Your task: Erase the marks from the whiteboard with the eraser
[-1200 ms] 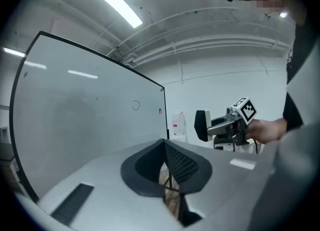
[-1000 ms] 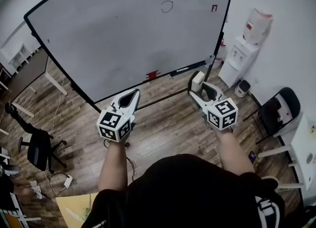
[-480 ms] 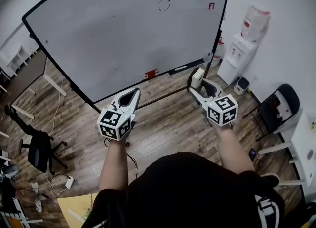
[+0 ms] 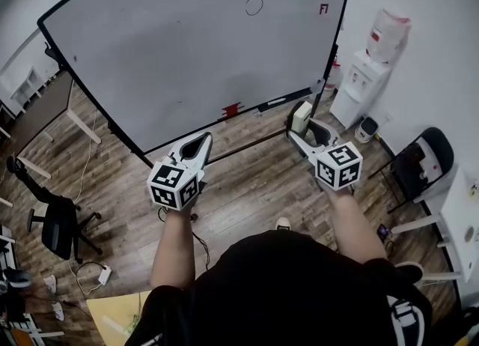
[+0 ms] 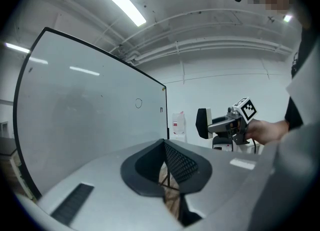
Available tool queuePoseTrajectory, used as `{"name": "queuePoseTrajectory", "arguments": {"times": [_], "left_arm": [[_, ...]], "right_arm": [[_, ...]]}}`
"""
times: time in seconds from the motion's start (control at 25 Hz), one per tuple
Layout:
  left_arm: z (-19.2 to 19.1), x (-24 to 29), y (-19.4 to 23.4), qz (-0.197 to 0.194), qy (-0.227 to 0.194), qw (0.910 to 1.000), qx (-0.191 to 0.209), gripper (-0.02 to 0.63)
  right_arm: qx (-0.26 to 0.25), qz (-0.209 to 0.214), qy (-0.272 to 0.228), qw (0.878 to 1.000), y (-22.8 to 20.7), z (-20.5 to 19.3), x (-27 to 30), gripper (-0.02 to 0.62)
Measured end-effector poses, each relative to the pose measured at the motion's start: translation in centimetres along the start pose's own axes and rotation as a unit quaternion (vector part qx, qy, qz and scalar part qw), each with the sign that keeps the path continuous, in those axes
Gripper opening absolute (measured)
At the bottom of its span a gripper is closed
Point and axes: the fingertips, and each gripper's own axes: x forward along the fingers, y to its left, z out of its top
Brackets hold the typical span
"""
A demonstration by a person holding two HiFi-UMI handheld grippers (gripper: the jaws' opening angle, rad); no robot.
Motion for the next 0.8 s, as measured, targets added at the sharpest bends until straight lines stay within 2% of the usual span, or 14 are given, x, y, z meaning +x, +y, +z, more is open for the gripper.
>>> {"name": "queuePoseTrajectory", "arguments": {"times": [0.44, 0.8], "left_arm": [[-0.1, 0.2, 0.9, 0.018, 0.004, 0.9998, 0.001, 0.011], [0.0, 4.6, 2.5, 0.022, 0.016, 0.9996, 0.008, 0.011]], "right_arm": [[-0.012, 0.003, -0.005, 1.000, -1.1, 1.1, 1.2, 0.232], [-0.007, 0.005, 0.002, 1.000, -5.1, 0.5, 4.0, 0.232]]}}
